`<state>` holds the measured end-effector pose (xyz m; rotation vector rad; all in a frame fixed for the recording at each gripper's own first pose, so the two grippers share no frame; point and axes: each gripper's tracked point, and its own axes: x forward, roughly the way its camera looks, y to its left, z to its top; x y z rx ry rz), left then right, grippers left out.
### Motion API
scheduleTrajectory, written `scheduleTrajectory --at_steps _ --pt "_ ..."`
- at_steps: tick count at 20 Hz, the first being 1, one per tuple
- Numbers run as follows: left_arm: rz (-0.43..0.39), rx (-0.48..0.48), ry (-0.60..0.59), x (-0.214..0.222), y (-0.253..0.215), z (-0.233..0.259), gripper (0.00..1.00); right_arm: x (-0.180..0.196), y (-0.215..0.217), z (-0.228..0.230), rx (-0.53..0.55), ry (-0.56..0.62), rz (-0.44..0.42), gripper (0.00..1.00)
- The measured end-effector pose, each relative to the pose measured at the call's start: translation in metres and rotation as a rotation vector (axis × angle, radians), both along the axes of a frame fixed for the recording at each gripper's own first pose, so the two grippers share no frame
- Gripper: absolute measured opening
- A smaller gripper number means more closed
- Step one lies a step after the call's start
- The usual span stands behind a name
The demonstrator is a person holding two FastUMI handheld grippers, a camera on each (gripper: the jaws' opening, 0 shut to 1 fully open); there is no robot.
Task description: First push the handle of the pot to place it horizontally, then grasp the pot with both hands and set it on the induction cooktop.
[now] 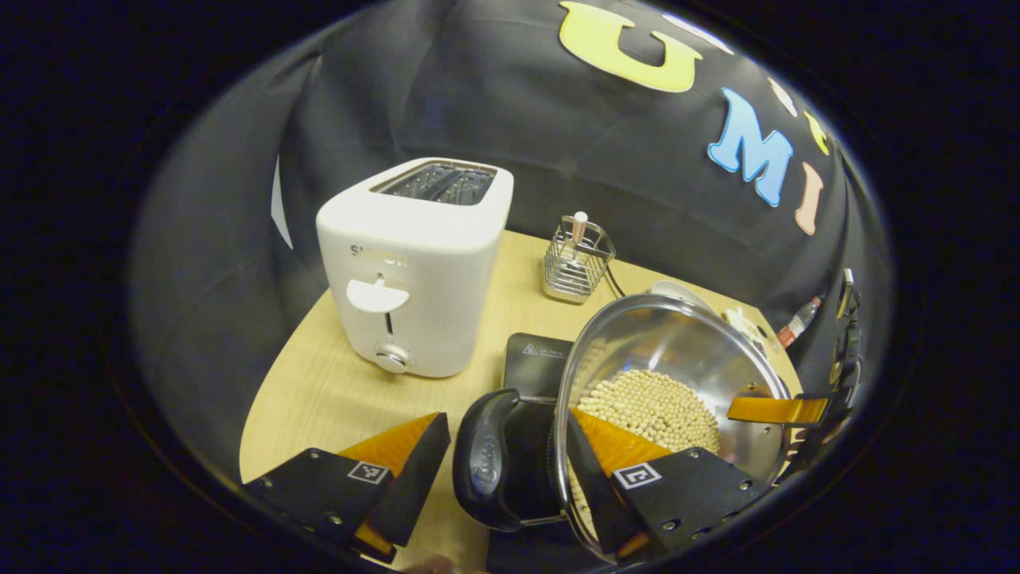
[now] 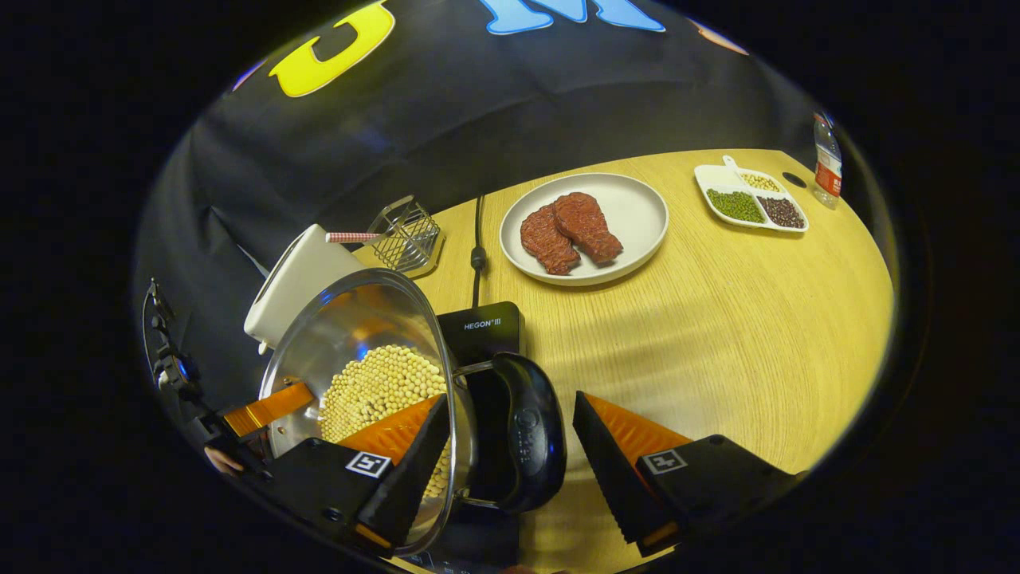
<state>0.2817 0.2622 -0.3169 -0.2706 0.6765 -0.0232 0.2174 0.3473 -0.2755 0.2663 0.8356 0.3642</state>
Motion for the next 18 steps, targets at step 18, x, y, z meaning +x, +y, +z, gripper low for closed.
scheduleTrajectory --at_steps 18 --pt "0.124 0.194 -0.467 -0.078 -0.069 0.234 0.86 -0.044 -0.137 0.098 -0.114 -0.210 -0.036 0.98"
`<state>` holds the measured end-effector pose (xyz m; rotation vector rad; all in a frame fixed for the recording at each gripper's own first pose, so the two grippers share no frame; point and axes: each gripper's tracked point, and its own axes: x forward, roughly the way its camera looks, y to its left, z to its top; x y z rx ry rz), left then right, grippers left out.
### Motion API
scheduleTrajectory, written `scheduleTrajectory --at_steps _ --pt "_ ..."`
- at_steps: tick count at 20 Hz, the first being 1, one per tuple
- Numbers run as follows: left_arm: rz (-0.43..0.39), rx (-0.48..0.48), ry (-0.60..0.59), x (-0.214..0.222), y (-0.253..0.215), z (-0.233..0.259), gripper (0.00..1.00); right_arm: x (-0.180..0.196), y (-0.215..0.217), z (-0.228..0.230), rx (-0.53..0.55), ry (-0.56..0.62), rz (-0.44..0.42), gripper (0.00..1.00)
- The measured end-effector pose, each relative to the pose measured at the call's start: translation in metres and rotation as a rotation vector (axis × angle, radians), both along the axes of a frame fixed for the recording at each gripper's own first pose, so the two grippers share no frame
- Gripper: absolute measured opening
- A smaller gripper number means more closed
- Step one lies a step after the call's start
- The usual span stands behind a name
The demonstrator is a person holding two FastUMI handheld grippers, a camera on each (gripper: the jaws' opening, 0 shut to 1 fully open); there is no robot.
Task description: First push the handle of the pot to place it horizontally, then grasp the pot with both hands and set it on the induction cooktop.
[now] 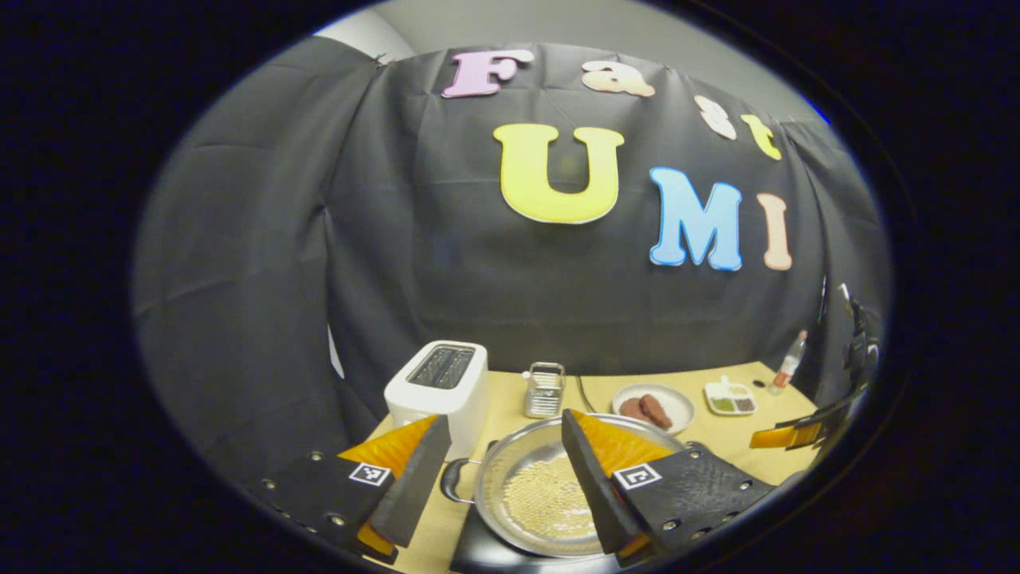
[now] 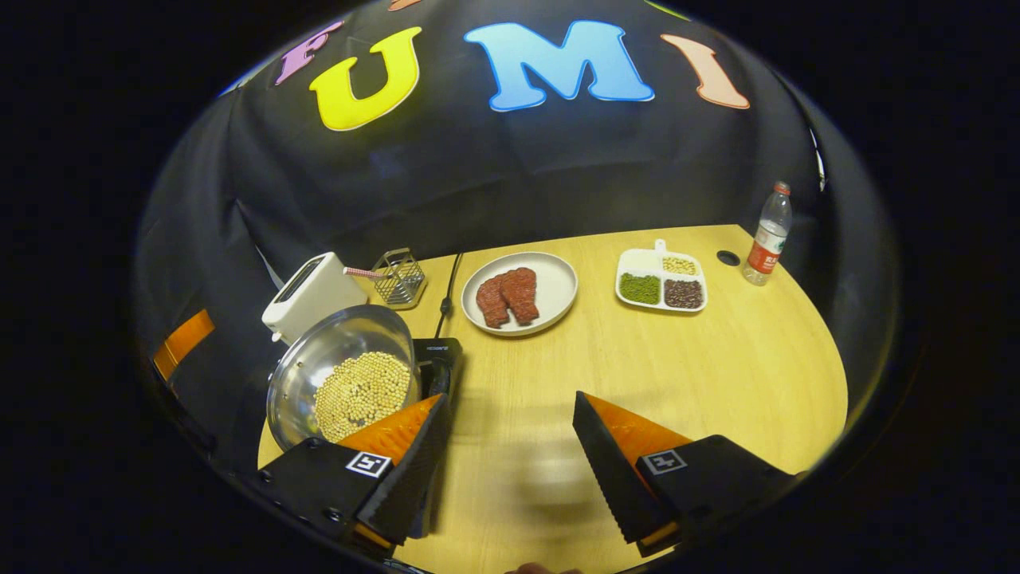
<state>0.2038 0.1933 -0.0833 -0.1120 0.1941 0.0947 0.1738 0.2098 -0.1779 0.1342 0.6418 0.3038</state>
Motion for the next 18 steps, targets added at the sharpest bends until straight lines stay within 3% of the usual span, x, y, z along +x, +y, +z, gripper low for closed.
scheduleTrajectory --at_steps 7,11,12,18 --pt "-0.003 -0.138 -0.059 -0.030 -0.083 0.020 0.86 -0.017 -0.085 0.075 -0.036 -0.212 -0.044 0.98" --pt "-0.022 -0.119 -0.090 -0.046 -0.143 0.033 0.89 -0.031 -0.141 0.120 -0.070 -0.389 -0.092 0.98" --pt "-0.022 -0.109 -0.103 -0.049 -0.156 0.038 0.86 -0.035 -0.152 0.129 -0.072 -0.421 -0.097 0.98" --pt "-0.004 -0.082 -0.201 -0.086 -0.230 0.082 0.85 -0.067 -0.205 0.153 -0.130 -0.551 -0.093 0.98"
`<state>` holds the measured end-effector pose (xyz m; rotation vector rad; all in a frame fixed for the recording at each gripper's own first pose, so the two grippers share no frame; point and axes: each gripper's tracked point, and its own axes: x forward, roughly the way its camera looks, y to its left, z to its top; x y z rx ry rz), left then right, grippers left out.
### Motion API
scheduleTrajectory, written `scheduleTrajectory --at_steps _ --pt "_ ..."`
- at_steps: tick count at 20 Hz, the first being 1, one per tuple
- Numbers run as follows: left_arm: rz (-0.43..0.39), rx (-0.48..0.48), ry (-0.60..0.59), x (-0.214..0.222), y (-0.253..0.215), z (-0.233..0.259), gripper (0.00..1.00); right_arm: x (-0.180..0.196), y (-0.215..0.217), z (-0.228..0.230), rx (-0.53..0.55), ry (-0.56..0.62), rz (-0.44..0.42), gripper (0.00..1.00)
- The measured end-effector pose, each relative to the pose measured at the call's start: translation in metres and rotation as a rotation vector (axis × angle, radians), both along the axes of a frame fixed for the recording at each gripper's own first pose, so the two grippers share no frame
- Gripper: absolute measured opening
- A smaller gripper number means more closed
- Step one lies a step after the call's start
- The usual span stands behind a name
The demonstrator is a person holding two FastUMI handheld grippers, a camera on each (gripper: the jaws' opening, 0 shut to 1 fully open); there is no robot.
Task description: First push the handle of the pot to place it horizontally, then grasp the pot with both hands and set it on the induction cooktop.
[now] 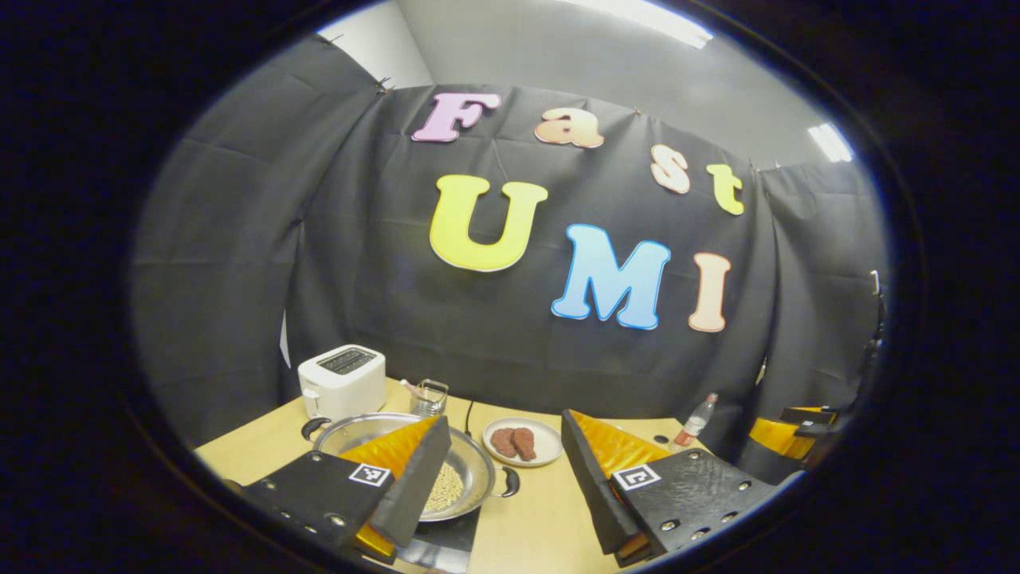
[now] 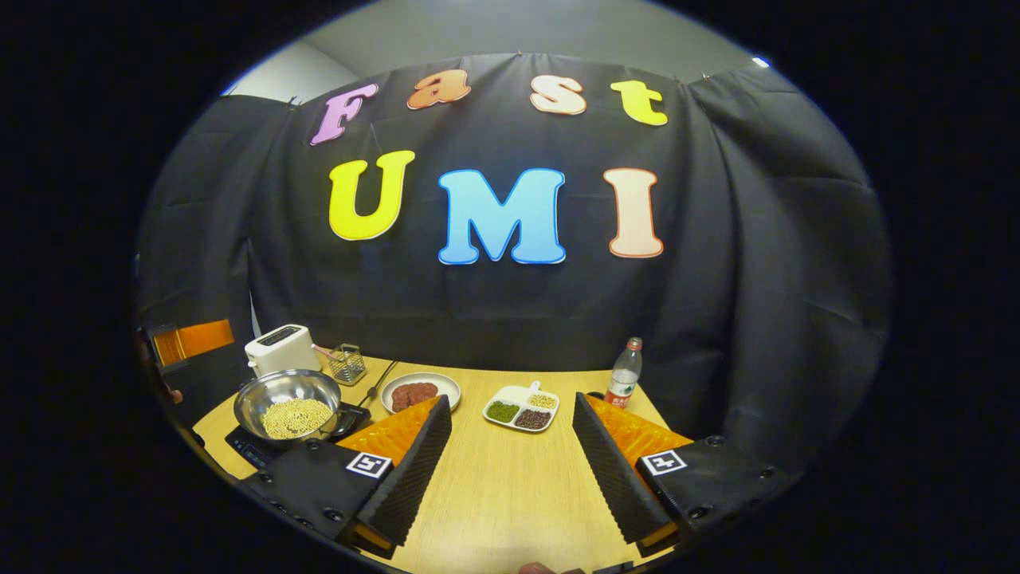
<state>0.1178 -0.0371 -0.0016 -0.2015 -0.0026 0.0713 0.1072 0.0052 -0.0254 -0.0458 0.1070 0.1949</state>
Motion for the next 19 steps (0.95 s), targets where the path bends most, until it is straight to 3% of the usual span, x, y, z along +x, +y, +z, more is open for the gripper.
scheduleTrajectory --at_steps 3,5,6,7,10,13,17,18,19 --pt "0.023 0.062 -0.080 -0.020 -0.031 0.024 0.85 -0.017 -0.021 0.013 -0.001 -0.063 0.014 0.98" --pt "0.011 0.051 -0.085 -0.036 -0.059 0.029 0.85 -0.025 -0.034 0.018 0.011 -0.070 0.028 0.98" --pt "0.015 0.049 -0.092 -0.042 -0.067 0.031 0.85 -0.029 -0.040 0.021 0.021 -0.077 0.036 0.93" --pt "0.024 0.057 -0.088 -0.049 -0.075 0.032 0.79 -0.032 -0.048 0.025 0.032 -0.084 0.040 0.98" --pt "0.049 0.049 -0.075 -0.073 -0.099 0.026 0.78 -0.042 -0.067 0.040 0.052 -0.124 0.045 0.98" --pt "0.075 0.041 -0.090 -0.100 -0.114 0.034 0.78 -0.056 -0.083 0.053 0.047 -0.196 0.046 0.98" --pt "0.091 0.076 -0.105 -0.134 -0.120 0.049 0.78 -0.075 -0.091 0.045 0.077 -0.169 0.043 0.98" --pt "0.093 0.087 -0.116 -0.142 -0.119 0.051 0.79 -0.081 -0.093 0.042 0.089 -0.162 0.032 0.98" --pt "0.091 0.104 -0.122 -0.149 -0.118 0.052 0.92 -0.087 -0.095 0.038 0.093 -0.156 0.017 0.98"
